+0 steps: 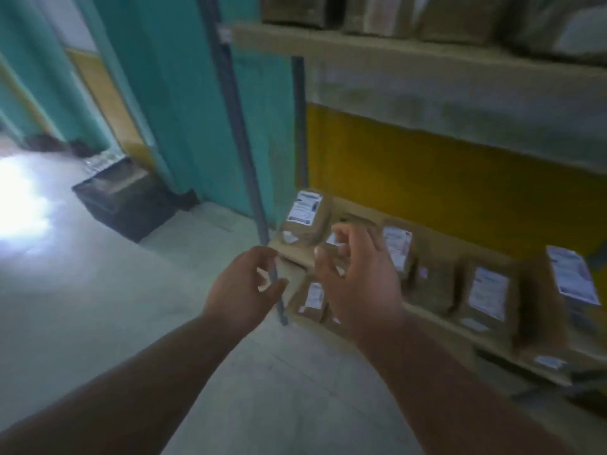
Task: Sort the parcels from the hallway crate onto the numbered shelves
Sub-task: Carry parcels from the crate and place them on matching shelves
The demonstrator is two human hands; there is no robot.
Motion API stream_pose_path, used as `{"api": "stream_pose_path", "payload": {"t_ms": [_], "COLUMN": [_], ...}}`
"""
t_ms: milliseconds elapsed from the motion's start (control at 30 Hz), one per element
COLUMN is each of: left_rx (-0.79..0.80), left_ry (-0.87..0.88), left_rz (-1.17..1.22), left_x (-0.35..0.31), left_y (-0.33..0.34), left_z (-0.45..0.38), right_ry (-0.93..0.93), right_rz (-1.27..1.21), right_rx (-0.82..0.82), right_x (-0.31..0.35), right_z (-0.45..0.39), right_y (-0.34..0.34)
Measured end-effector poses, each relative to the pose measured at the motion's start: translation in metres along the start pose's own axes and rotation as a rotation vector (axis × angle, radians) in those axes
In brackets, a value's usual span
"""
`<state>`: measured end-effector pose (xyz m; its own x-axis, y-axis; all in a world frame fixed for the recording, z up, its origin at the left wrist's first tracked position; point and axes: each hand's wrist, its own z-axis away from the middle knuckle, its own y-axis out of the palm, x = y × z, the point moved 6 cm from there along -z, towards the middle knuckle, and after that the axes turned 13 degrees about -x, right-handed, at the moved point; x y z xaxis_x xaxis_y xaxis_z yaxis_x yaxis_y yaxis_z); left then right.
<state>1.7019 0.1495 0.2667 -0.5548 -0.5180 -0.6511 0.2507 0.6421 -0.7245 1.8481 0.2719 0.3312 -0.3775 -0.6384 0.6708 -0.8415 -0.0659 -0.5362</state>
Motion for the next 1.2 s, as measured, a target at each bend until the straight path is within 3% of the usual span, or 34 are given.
{"api": "stream_pose_path", "payload": {"t_ms": [300, 667, 900, 1067, 1200], "left_rx": [-0.200, -0.315, -0.421, -0.495, -0.482], "left_ry": [-0.297, -0.507, -0.680, -0.764, -0.728], "left_rz": [-0.072, 0.006, -0.053, -0.049, -0.029], "left_x": [0.218, 0.378, 0.483, 0.574, 0.659], "left_y": [-0.192, -0.236, -0.329, -0.376, -0.415], "left_z": [0.002, -0.109, -0.183, -0.235, -0.323], "right_ry": [-0.191, -0.419, -0.480, -0.507, -0.461], "right_rz": [-0.157, -0.158, -0.251, -0.310, -0.292], "right_rx": [0.301, 0.544, 0.697, 0.749, 0.702], "right_x": [0.202, 0.323, 0.433, 0.512, 0.546], "right_z": [0.043, -0.006, -0.059, -0.071, -0.096], "right_y": [0.190, 0.391, 0.557, 0.677, 0.773]}}
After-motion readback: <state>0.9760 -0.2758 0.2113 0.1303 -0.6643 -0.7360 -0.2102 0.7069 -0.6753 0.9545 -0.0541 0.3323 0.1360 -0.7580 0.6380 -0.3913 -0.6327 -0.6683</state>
